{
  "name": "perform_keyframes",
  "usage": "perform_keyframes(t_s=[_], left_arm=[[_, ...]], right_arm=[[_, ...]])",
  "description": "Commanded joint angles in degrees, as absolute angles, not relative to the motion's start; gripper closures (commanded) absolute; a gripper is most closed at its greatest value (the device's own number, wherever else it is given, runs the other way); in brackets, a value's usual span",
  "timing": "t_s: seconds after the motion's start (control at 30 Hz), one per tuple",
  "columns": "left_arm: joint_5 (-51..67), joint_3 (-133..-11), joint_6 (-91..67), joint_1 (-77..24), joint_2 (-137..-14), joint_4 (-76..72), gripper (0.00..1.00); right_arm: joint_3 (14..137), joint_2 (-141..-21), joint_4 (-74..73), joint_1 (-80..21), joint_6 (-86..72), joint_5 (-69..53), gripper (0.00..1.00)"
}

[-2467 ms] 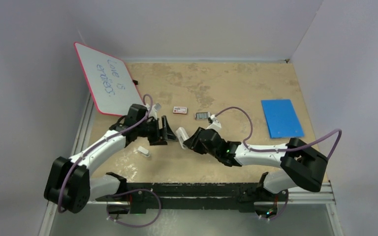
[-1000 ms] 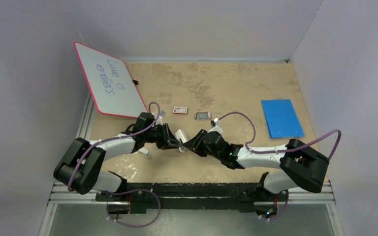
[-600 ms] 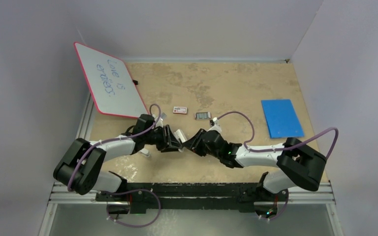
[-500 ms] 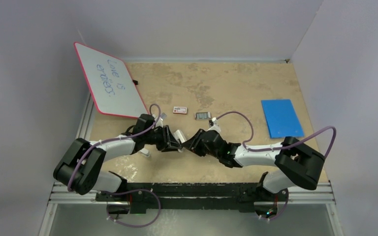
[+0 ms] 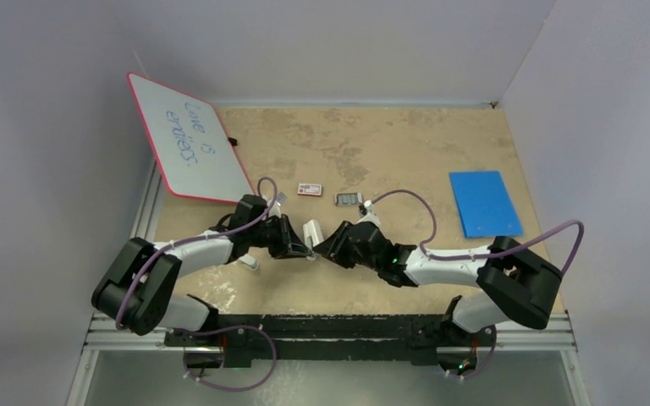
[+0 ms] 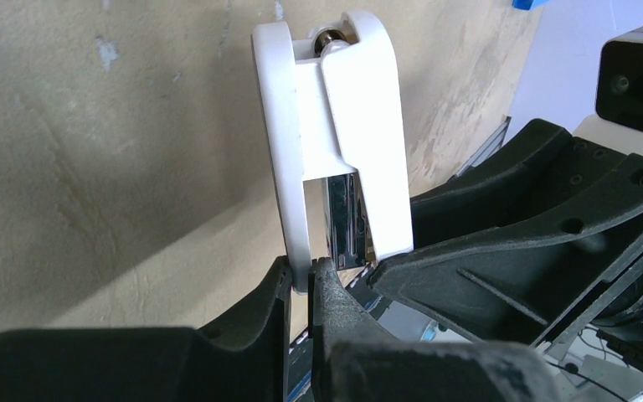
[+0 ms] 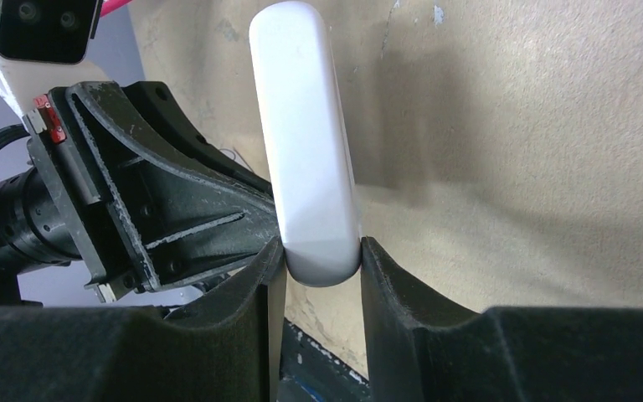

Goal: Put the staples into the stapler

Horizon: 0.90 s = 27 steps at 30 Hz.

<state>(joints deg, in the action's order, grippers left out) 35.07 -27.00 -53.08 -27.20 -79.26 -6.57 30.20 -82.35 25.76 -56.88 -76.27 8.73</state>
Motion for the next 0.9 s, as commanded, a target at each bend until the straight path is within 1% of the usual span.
perform_keyframes(t_s=[0.0, 0.2, 0.43, 0.63, 0.87], left_arm=[[36.11, -28.27, -48.25, -28.15, -78.51, -5.91, 1.00], [35.51, -28.80, -45.25, -28.97, -78.30, -4.66, 1.00], [35.05, -28.93, -44.50, -29.83, -78.75, -4.64, 1.00], [36.05, -29.22, -43.24, -30.97, -79.25, -5.29, 1.00], [35.54, -30.26, -40.36, -35.70, -78.81, -5.51, 1.00]], right_arm=[[31.87, -76.89, 24.84, -54.25, -74.98, 11.98, 0.82], [32.37, -71.58, 19.57, -51.03, -71.85, 13.51, 0.81], [34.52, -69.36, 16.03, -48.78, -68.89, 14.46, 0.81], [36.83, -71.10, 15.98, -47.91, -65.00, 14.23, 0.80], [39.91, -74.85, 15.91, -45.18, -60.82, 14.84, 0.76]])
